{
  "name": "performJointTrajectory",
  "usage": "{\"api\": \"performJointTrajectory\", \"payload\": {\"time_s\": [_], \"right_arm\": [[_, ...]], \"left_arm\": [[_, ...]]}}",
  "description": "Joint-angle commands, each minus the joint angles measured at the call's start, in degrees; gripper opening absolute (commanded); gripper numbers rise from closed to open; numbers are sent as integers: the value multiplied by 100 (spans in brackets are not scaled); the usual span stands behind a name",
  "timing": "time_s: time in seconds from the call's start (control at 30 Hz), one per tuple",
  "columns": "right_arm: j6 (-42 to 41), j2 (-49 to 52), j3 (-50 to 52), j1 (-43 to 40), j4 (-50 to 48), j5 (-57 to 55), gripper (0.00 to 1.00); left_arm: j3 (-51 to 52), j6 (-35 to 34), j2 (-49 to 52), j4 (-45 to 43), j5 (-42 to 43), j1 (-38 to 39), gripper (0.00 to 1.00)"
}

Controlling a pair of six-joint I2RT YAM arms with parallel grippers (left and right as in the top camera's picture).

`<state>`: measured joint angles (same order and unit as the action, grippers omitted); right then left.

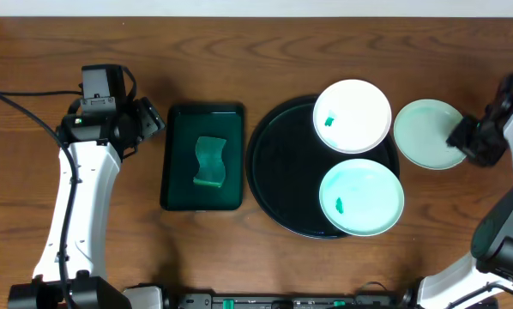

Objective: Clean dirty plates on tray and stack at the side
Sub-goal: 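Move the right gripper to the other pale green plate rim and grip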

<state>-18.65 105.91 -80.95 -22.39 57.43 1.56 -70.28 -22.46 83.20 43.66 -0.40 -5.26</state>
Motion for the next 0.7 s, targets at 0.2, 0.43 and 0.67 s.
{"api": "performJointTrajectory", "payload": {"time_s": [0.2, 0.43, 0.67], "right_arm": [[601, -26, -1434, 1027, 2015, 70, 51], [610, -26, -1202, 1878, 2865, -184, 55], [603, -26, -509, 2461, 2959, -214, 57]], "left_arm": [[-87, 15, 0, 24, -72, -24, 79], [-87, 15, 0, 24, -72, -24, 80], [-87, 15, 0, 24, -72, -24, 79]]}}
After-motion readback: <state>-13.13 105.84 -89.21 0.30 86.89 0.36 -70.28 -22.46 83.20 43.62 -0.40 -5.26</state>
